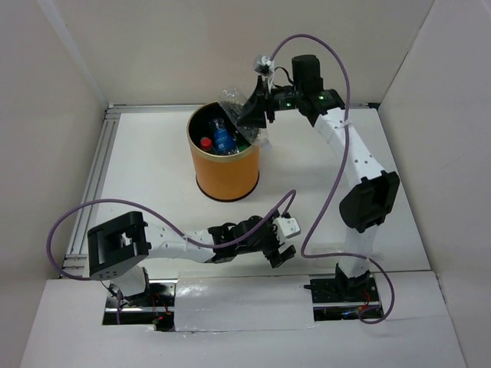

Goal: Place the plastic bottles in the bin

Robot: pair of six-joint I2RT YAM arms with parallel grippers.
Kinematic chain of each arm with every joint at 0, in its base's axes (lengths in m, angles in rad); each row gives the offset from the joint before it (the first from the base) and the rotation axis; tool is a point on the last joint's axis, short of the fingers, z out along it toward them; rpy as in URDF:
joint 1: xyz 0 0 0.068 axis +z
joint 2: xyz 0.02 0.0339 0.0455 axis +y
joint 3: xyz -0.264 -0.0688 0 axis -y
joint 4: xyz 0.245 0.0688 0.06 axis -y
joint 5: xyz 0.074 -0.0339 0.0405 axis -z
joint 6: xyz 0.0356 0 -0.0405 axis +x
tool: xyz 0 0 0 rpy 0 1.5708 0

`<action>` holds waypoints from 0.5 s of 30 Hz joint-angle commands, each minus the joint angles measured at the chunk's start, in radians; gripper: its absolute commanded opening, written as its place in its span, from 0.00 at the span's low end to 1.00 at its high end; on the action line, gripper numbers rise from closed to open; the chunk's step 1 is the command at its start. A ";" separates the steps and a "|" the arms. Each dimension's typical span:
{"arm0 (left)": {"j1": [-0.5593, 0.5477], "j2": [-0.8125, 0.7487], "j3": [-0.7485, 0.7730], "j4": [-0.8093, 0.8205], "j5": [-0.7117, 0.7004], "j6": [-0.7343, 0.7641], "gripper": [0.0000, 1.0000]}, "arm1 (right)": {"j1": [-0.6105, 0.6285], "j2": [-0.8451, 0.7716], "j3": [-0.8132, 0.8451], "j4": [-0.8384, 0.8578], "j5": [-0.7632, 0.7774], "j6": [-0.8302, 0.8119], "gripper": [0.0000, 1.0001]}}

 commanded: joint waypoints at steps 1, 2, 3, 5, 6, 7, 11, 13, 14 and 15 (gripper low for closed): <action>-0.017 0.014 0.005 0.110 0.018 -0.023 0.97 | 0.047 0.068 0.105 0.001 0.006 -0.082 0.38; -0.017 0.025 0.018 0.110 0.018 -0.023 0.97 | 0.047 0.085 0.180 -0.011 0.006 -0.091 0.38; -0.017 0.036 0.027 0.110 0.018 -0.023 0.97 | 0.061 0.099 0.214 -0.012 0.006 -0.082 0.34; -0.017 0.036 0.041 0.101 0.018 -0.012 0.97 | 0.061 0.125 0.295 0.063 -0.018 0.004 0.32; -0.017 0.045 0.041 0.101 0.018 -0.012 0.97 | 0.061 0.125 0.320 0.088 -0.018 0.028 0.32; -0.027 0.045 0.041 0.101 0.018 -0.012 0.97 | 0.061 0.149 0.344 0.112 -0.034 0.041 0.32; -0.027 0.045 0.041 0.122 0.018 -0.012 0.97 | 0.081 0.163 0.389 0.175 -0.028 0.064 0.32; -0.027 0.045 0.041 0.122 0.018 -0.012 0.97 | 0.090 0.163 0.337 0.235 -0.028 0.096 0.32; -0.027 0.045 0.041 0.122 0.018 -0.012 0.97 | 0.100 0.172 0.322 0.278 -0.028 0.096 0.36; -0.027 0.054 0.041 0.122 0.018 -0.012 0.97 | 0.101 0.185 0.311 0.289 -0.028 0.105 0.39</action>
